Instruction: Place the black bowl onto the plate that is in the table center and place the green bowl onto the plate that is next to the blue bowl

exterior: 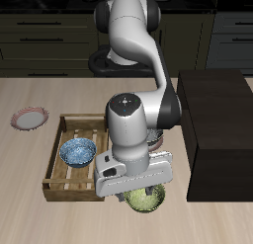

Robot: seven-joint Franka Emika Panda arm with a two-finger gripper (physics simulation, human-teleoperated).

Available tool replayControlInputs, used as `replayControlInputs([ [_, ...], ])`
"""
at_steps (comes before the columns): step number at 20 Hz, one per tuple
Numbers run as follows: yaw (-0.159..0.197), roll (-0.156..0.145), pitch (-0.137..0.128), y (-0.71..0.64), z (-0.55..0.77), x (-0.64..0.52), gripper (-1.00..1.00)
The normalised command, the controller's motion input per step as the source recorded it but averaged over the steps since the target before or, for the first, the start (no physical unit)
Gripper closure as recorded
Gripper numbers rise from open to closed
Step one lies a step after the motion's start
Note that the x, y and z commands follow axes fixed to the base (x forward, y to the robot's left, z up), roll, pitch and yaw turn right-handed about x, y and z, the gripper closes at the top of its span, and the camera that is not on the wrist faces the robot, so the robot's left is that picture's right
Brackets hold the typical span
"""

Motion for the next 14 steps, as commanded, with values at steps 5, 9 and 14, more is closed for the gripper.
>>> replayControlInputs([
  [5,-0.036,0.016,0.025,-0.11,-0.18,-0.11,1.0],
  [9,0.003,0.005,-0.004,-0.11,-0.02,-0.07,1.0],
  [14,-0.016,0.015,-0.038,-0.03,0.2,-0.13,1.0],
])
